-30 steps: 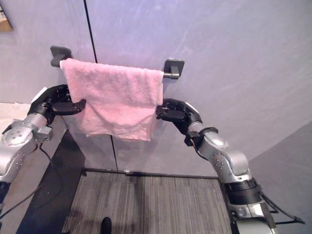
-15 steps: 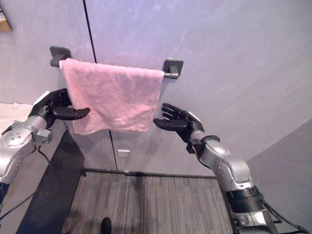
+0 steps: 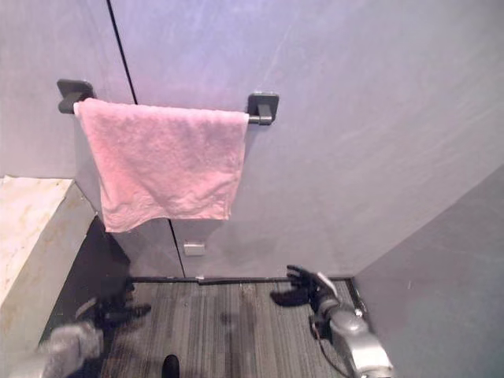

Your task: Organize the bathroom.

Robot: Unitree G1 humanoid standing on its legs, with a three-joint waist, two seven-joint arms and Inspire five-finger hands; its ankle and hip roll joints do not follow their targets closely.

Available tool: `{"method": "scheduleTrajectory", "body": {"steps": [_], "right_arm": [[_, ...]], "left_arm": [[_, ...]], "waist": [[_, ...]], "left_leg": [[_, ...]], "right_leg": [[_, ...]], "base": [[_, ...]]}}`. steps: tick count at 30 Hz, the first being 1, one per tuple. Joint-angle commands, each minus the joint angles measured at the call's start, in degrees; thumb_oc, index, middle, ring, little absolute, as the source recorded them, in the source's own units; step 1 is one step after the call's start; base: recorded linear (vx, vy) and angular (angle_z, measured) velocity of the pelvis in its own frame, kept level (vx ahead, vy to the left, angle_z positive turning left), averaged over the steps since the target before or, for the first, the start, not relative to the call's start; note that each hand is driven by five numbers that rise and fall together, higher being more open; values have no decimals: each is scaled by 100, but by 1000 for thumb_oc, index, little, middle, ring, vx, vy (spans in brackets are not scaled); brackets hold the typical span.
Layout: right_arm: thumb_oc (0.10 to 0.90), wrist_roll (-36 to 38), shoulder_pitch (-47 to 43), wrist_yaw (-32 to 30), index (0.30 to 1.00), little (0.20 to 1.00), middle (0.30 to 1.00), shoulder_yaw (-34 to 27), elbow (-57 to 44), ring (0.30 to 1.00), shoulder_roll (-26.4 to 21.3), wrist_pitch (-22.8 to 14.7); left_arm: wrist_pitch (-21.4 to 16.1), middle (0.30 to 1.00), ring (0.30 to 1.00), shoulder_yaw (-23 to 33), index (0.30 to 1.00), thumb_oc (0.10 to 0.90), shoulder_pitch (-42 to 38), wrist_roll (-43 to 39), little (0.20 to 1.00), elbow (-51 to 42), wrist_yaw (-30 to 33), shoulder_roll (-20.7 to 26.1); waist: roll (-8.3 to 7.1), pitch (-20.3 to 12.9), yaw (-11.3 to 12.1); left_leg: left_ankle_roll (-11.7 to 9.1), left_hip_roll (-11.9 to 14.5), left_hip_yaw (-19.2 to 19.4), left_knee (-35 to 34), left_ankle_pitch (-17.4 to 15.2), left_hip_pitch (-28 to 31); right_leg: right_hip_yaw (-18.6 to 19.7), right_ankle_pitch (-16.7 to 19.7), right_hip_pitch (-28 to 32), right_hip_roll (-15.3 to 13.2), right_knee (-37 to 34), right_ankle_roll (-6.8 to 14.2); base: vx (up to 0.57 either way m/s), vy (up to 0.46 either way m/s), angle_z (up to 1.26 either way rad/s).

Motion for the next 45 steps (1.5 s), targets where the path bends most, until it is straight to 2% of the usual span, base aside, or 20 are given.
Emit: {"method": "scheduleTrajectory", "body": {"steps": [1, 3, 4, 5, 6, 10, 12, 15, 19, 21, 27, 30, 31, 33, 34, 37, 39, 40, 41, 45], "right_arm": [[800, -306, -105, -293, 900, 900, 900, 136, 377, 900, 62, -538], [800, -509, -78, -288, 900, 900, 900, 207, 903, 900, 133, -720], [800, -416, -81, -400, 900, 900, 900, 306, 1232, 900, 188, -657], [800, -42, -104, -416, 900, 900, 900, 361, 1560, 900, 287, -554], [800, -123, -162, -439, 900, 900, 900, 439, 1945, 900, 341, -538], [800, 227, -325, -512, 900, 900, 900, 651, 2847, 900, 449, -615], [800, 165, -398, -458, 900, 900, 900, 750, 3301, 900, 515, -713], [800, 55, -449, -377, 900, 900, 900, 872, 3684, 900, 617, -787], [800, -35, -418, -371, 900, 900, 900, 967, 3933, 900, 674, -888], [800, -144, -439, -418, 900, 900, 900, 1002, 4153, 900, 700, -915], [800, -621, -535, -447, 900, 900, 900, 1061, 5002, 900, 746, -871], [800, -729, -567, -442, 900, 900, 900, 1097, 5293, 900, 739, -866], [800, -677, -577, -471, 900, 900, 900, 1118, 5356, 900, 737, -852], [800, -592, -605, -525, 900, 900, 900, 1162, 5394, 900, 714, -807], [800, -518, -618, -585, 900, 900, 900, 1200, 5374, 900, 707, -763], [800, -410, -636, -619, 900, 900, 900, 1226, 5390, 900, 687, -823], [800, -352, -651, -629, 900, 900, 900, 1204, 5365, 900, 694, -874], [800, -352, -653, -625, 900, 900, 900, 1199, 5374, 900, 693, -892], [800, -426, -692, -621, 900, 900, 900, 1181, 5430, 900, 715, -946], [800, -437, -744, -650, 900, 900, 900, 1223, 5409, 900, 718, -956]], "left_arm": [[-499, 900, 900, 72, 900, 800, -158, -621, 900, 990, -240, -102], [-487, 900, 900, 105, 900, 800, -115, -863, 900, 1545, -333, -281], [-315, 900, 900, 147, 900, 800, -112, -1279, 900, 1941, -459, -407], [99, 900, 900, 207, 900, 800, -189, -1753, 900, 2308, -748, -515], [315, 900, 900, 205, 900, 800, -245, -2195, 900, 2670, -863, -595], [648, 900, 900, 107, 900, 800, -418, -2536, 900, 3424, -1193, -628], [594, 900, 900, -31, 900, 800, -517, -2655, 900, 3869, -1351, -606], [780, 900, 900, -98, 900, 800, -661, -2698, 900, 4274, -1312, -641], [466, 900, 900, -228, 900, 800, -816, -2011, 900, 4744, -1353, -582], [205, 900, 900, -205, 900, 800, -945, -1523, 900, 5148, -990, -532], [114, 900, 900, -142, 900, 800, -1163, -403, 900, 5697, -137, -409], [-218, 900, 900, -340, 900, 800, -1219, 1056, 900, 5802, 198, -334], [-376, 900, 900, -493, 900, 800, -1247, 1834, 900, 5818, 455, -293], [-462, 900, 900, -849, 900, 800, -1309, 2375, 900, 5823, 746, -223], [-511, 900, 900, -1051, 900, 800, -1360, 2720, 900, 5729, 1170, -196], [-540, 900, 900, -1178, 900, 800, -1435, 2273, 900, 5669, 1370, -173], [-683, 900, 900, -1111, 900, 800, -1430, 1641, 900, 5525, 1318, -241], [-739, 900, 900, -1098, 900, 800, -1427, 1655, 900, 5516, 1334, -249], [-1004, 900, 900, -1086, 900, 800, -1387, 1639, 900, 5478, 1348, -255], [-1065, 900, 900, -1026, 900, 800, -1327, 1549, 900, 5428, 1017, -230]], "waist": [[145, -278, 71], [160, -280, 68], [169, -263, 68], [186, -278, 67], [201, -283, 68], [256, -301, 64], [291, -313, 46], [312, -323, 9], [310, -343, -52], [298, -353, -81], [300, -371, -89], [296, -371, -71], [290, -356, -65], [294, -369, -72], [283, -345, -80], [283, -338, -94], [281, -276, -74], [281, -270, -71], [305, -205, -44], [348, -91, -14]], "left_leg": [[-20, 288, 567, 9, -513, 258], [-13, 296, 566, 9, -513, 242], [-18, 295, 571, 9, -515, 262], [-19, 305, 568, 9, -509, 245], [-18, 305, 551, 9, -518, 239], [-33, 335, 548, 19, -521, 240], [-40, 356, 539, 41, -517, 213], [-45, 392, 540, 69, -514, 182], [-58, 436, 534, 92, -484, 125], [-65, 454, 518, 103, -459, 84], [-72, 455, 498, 114, -450, 86], [-69, 456, 471, 155, -459, 83], [-70, 454, 461, 165, -462, 101], [-75, 467, 433, 184, -452, 77], [-71, 476, 427, 177, -458, 111], [-82, 504, 421, 167, -432, 82], [-109, 580, 380, 183, -393, 28], [-112, 590, 373, 187, -387, 18], [-146, 657, 318, 211, -322, -64], [-179, 776, 298, 277, -239, -207]], "right_leg": [[-347, -352, -506, 42, 735, 324], [-358, -351, -517, 42, 720, 299], [-372, -360, -484, 37, 715, 297], [-388, -355, -493, 43, 711, 283], [-390, -365, -487, 47, 701, 266], [-399, -385, -501, 60, 727, 237], [-383, -399, -526, 68, 753, 222], [-361, -427, -551, 86, 789, 197], [-356, -430, -602, 101, 803, 183], [-350, -438, -624, 106, 813, 179], [-353, -458, -593, 98, 791, 155], [-356, -458, -563, 95, 790, 152], [-354, -462, -538, 92, 793, 155], [-350, -463, -552, 93, 805, 155], [-329, -482, -518, 96, 813, 165], [-326, -488, -556, 106, 837, 164], [-336, -529, -595, 127, 915, 137], [-338, -534, -602, 129, 927, 134], [-344, -583, -659, 153, 1049, 93], [-407, -659, -771, 190, 1216, 20]], "base": [[-40, 23, -2], [-19, 11, -1], [0, 0, 0], [-18, 33, 2], [0, 0, 0], [-6, 33, 5], [-15, 45, 0], [-12, 24, 0], [-26, 14, 2], [-32, 8, 6], [-11, 9, 3], [0, 0, 0], [9, -20, 4], [12, -40, 5], [11, -60, 2], [-10, -82, -1], [-39, -115, -4], [-64, -137, 0], [-67, -110, 2], [-66, -91, 5]]}}
